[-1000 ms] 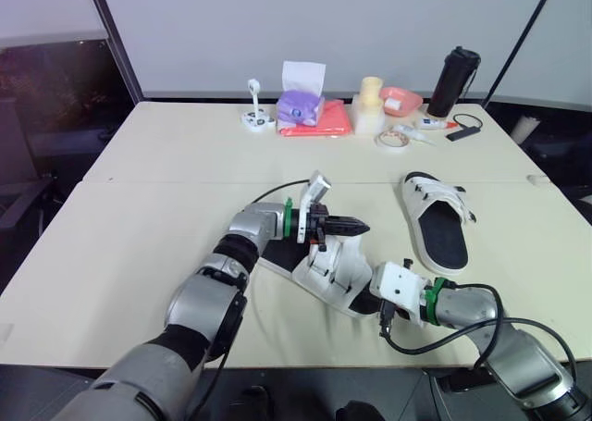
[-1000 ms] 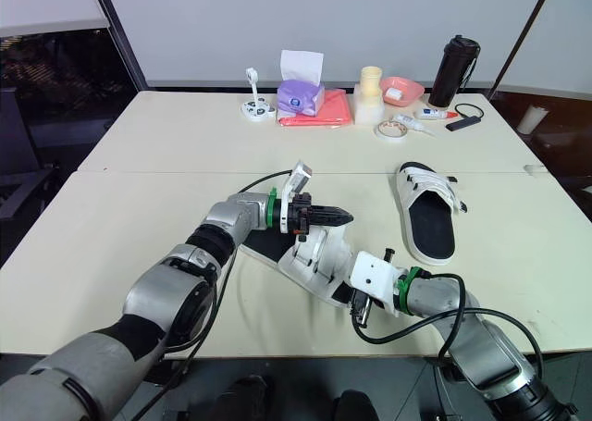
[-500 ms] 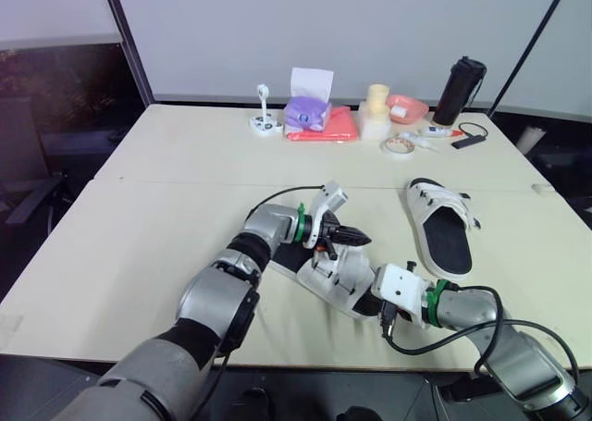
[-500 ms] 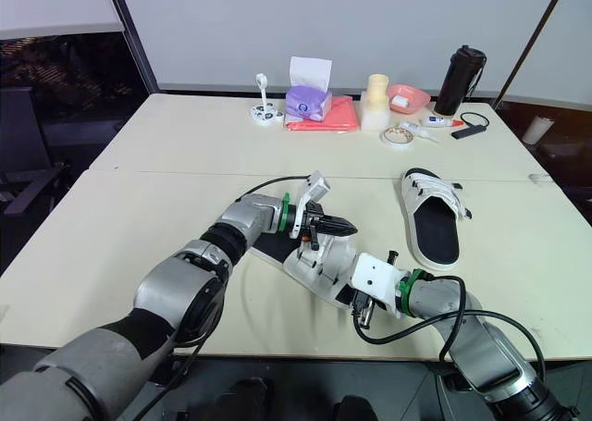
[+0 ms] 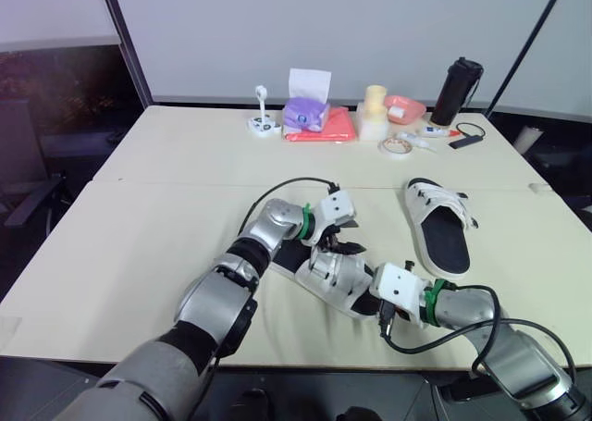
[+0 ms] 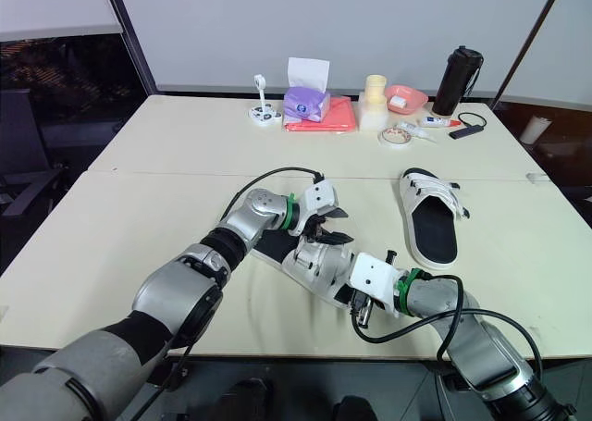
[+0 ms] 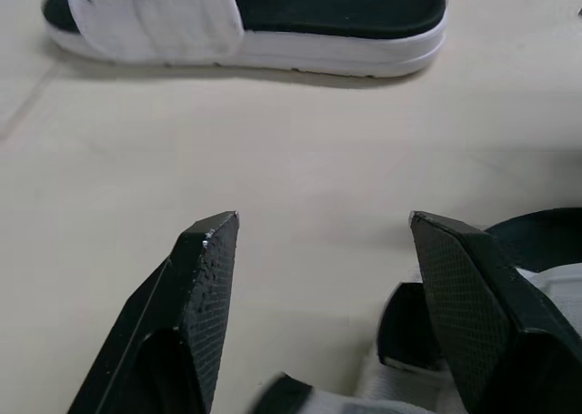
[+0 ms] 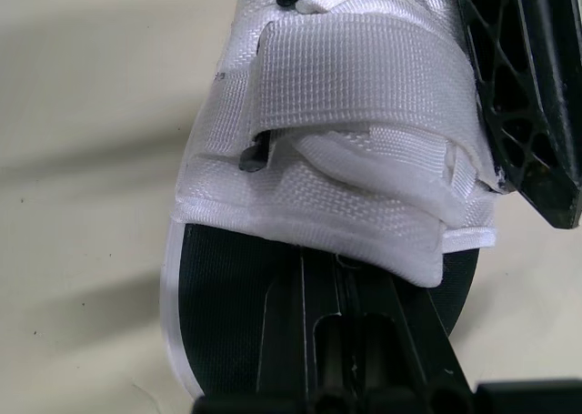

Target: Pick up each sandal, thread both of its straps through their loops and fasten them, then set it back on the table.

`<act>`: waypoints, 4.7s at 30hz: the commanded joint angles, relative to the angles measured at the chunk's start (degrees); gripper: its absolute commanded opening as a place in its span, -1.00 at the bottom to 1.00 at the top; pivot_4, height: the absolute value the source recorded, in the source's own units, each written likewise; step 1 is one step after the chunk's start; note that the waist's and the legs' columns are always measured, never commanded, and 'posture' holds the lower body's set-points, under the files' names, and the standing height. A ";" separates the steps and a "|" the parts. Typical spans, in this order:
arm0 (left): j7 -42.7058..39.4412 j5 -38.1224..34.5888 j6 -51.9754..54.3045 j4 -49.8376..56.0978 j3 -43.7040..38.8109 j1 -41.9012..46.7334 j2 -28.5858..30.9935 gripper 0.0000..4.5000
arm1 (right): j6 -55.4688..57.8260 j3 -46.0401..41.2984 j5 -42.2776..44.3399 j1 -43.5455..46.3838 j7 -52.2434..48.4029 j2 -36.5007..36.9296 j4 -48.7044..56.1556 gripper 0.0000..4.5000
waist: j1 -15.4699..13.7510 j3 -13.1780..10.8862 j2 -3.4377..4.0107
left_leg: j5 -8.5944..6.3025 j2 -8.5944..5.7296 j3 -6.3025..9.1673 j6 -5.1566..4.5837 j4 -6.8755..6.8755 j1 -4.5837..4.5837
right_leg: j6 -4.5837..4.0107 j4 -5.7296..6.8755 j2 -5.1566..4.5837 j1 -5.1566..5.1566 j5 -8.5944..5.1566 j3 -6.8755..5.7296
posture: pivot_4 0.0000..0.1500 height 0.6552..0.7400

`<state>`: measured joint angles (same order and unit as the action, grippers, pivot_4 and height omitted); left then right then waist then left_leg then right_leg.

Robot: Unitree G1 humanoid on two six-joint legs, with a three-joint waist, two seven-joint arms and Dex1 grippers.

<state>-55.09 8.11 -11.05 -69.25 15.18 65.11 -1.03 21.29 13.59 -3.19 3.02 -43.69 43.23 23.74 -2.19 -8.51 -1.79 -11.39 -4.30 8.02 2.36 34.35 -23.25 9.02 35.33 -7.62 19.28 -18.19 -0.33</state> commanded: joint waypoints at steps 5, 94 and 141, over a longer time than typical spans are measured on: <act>8.35 1.96 -0.22 -2.80 -1.58 2.22 2.15 0.35 | 2.80 4.75 -1.92 -1.71 -2.01 -0.19 -6.62 -1.00 | 0.06 0.05 0.01 | 0.00 0.02 0.00 0.00 0.00 0.02 | 0.01 0.02 0.01 0.01 0.00 0.00 | 1.00 1.00; 51.57 40.79 -71.61 2.25 14.66 -1.71 23.88 0.35 | 32.98 -32.08 39.69 -1.00 -4.72 15.82 29.52 -1.00 | -0.02 -1.43 0.35 | 0.18 -0.14 -0.08 -0.14 0.72 -1.42 | -0.01 1.14 -0.04 1.30 0.11 0.07 | 1.00 1.00; 57.67 26.56 -20.72 -9.44 9.15 4.33 9.35 -0.99 | 26.00 -22.65 34.25 1.50 -1.78 17.39 25.05 -1.00 | 1.80 -1.49 0.26 | 0.22 -0.15 -0.19 -0.08 1.66 -2.10 | 0.02 2.16 -0.04 2.09 0.13 0.19 | 1.00 1.00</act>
<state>8.20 41.03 -36.70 -78.90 29.11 70.23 9.72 48.93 -9.22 31.91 3.12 -45.35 60.08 48.87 -0.39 -10.00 -1.53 -11.18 -4.45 7.83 2.26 36.01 -25.34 9.04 37.51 -7.66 21.37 -18.06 -0.14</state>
